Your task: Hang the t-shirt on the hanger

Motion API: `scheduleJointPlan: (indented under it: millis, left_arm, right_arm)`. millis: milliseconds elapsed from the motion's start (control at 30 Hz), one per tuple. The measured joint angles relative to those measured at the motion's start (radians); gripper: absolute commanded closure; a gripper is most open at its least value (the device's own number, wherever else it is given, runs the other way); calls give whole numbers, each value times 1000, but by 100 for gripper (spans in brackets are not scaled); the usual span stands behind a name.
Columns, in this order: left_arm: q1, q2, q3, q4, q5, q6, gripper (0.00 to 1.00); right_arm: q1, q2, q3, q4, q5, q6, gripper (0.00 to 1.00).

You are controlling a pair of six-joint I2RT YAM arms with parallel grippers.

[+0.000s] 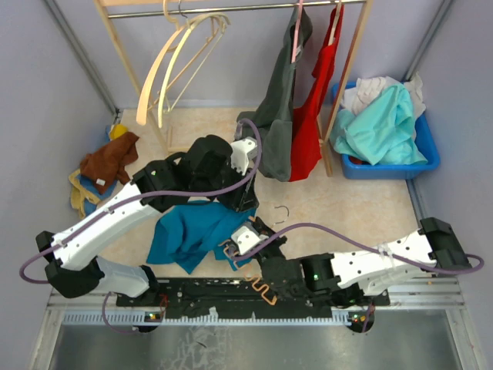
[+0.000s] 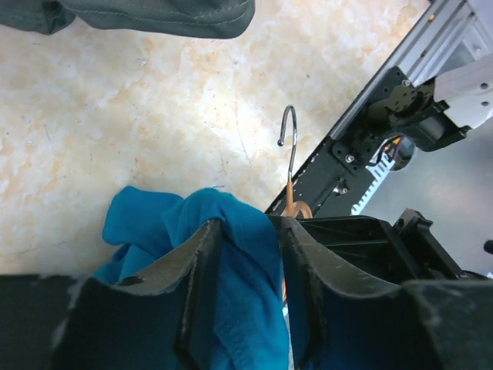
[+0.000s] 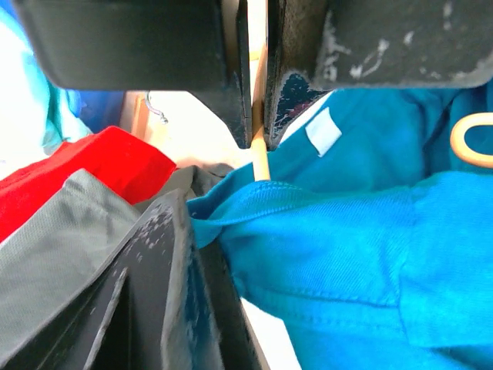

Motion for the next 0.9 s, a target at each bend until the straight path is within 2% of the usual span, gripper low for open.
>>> scheduleJointPlan:
  millis: [267, 467, 733, 900]
  left_arm:
    - [0, -16, 75, 23, 65, 0, 53]
    - [0, -130, 119, 25, 15, -14, 51]
    - [0, -398, 68, -65, -198, -102, 54]
    - [0, -444, -40, -103, -243, -142, 58]
  right_arm:
    - [50, -75, -88, 82, 14, -1, 100]
    - [51, -109, -88, 77, 48, 2, 100]
    - [51, -213, -61, -96, 105, 97, 100]
    - [51, -240, 12, -239, 127, 177, 100]
